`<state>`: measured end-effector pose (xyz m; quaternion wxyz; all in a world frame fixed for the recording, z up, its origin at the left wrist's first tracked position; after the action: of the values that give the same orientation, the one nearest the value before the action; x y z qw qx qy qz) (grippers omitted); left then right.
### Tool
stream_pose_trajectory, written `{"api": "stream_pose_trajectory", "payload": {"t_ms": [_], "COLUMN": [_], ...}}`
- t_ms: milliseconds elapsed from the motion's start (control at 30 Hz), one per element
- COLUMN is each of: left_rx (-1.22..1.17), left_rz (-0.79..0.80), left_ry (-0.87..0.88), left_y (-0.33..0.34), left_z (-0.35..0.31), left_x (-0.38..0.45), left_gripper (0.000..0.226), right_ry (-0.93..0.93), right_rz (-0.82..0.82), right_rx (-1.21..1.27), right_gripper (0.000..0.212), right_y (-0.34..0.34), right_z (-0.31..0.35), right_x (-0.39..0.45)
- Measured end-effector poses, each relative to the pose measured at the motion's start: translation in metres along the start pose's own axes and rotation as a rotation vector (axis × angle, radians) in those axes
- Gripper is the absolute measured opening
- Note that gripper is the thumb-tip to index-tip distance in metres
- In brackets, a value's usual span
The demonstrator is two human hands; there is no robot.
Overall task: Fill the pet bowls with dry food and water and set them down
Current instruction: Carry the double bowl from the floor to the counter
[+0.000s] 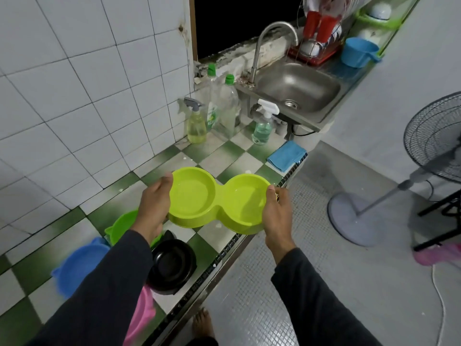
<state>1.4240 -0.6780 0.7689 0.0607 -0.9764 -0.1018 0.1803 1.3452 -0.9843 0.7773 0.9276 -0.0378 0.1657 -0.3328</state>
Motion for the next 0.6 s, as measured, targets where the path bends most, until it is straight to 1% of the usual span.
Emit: {"api": "stream_pose_trajectory", "payload": {"t_ms": [100,233,333,400,467,600], "left_rx": [0.047,0.130,0.190,0.228,0.249,0.299], "left_rz": [0.023,0.028,0.023,0.031,0.038,0.065], "left_ry": [0.003,-0.001,-0.025,-0.041,-0.043,-0.065], "left_y": [0.009,0.015,0.021,0.027,0.034,0.048], "left_z": [0.003,0.009,0.016,0.023,0.027,0.034], "left_x": [0.017,0.043,0.063,0.078,0.092,0.113], "left_gripper": [0.052,0.045,0.048,0.047,0.042,0.037], "right_ry": [0.032,0.085,0.128,0.132,0.120,0.133], "right_rz": [0.000,0.011,0.030,0.058,0.084,0.118], "right_rx": [0.003,0.030,0.015,0.014,0.004,-0.035], "right_gripper": [0.022,0.020,0.018,0.023,0.033,0.034], "right_y": [0.008,0.021,0.030,0.035,0.039,0.043], "right_z": [-0.011,-0.027,-0.040,-0.045,-0.049,-0.062], "right_x": [0.012,0.027,0.039,0.047,0.055,0.070]}}
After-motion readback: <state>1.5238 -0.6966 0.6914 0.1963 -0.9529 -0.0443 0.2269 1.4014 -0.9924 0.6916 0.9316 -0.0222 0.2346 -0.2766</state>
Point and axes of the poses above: each hand's wrist, its own x-axis towards the middle knuckle, its own y-axis out of the palm, z = x × y, the point moved 8 cm from there along x, towards the middle knuckle, and after that the axes turned 4 degrees about x, right-handed, at the moved point
